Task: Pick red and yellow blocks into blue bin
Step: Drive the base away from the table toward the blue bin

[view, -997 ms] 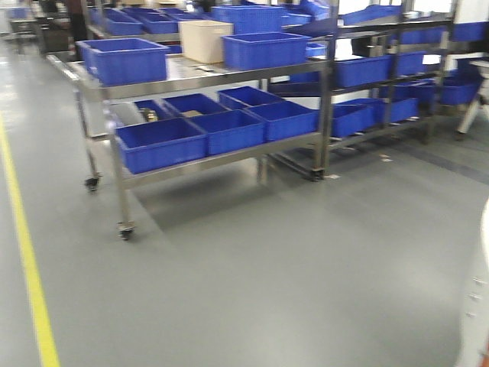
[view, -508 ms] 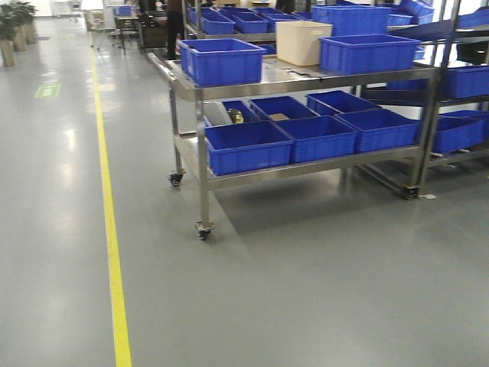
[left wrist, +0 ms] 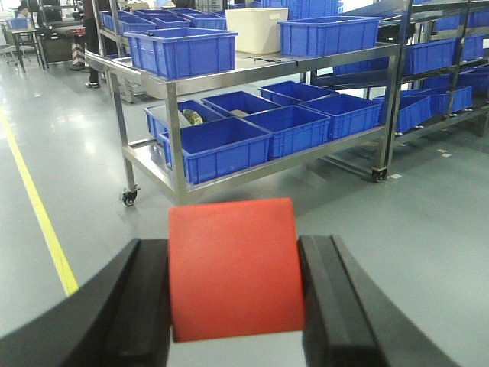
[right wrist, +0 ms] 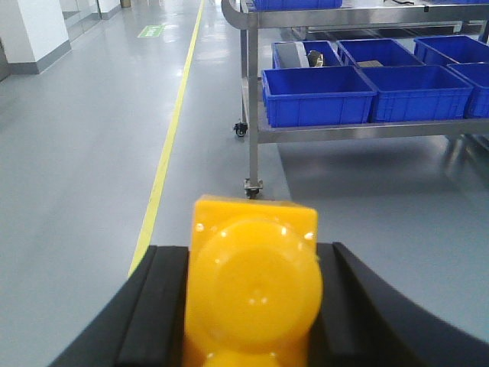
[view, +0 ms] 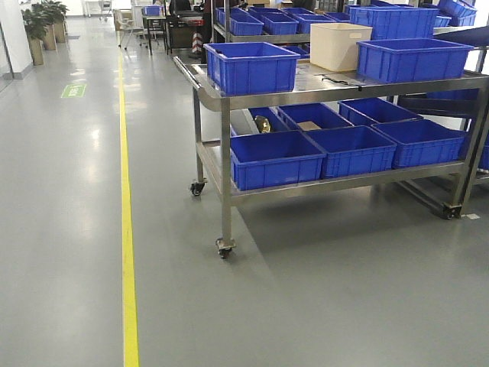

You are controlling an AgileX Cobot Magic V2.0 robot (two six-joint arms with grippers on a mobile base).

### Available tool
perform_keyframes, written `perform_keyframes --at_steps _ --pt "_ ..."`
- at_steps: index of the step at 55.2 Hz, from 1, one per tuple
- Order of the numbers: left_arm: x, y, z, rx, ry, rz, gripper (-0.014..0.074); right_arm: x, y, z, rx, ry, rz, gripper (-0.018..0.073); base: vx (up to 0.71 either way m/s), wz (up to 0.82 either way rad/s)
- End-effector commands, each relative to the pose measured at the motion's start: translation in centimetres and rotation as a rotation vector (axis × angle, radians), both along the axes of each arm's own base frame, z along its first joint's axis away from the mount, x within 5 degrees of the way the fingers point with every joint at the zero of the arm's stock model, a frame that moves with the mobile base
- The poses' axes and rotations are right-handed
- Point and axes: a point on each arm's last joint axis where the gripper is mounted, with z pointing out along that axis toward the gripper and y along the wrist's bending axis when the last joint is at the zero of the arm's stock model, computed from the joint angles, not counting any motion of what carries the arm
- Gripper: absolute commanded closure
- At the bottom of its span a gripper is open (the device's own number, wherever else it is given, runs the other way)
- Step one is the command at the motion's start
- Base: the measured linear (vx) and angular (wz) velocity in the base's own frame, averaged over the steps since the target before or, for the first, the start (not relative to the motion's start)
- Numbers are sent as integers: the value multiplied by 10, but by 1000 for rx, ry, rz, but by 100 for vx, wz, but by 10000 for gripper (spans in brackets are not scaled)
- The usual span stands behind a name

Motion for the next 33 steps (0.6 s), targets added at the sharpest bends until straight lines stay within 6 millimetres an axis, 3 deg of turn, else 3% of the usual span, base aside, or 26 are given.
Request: perform_keyframes --at_steps 1,17,33 --pt "0 0 16 -43 -93 -6 597 1 1 17 7 -109 11 569 42 -4" --pt "0 0 16 -43 -93 -6 597 1 1 17 7 -109 11 569 44 -18" --pt "0 0 16 -43 -93 -6 597 1 1 17 7 -110 12 569 50 -47"
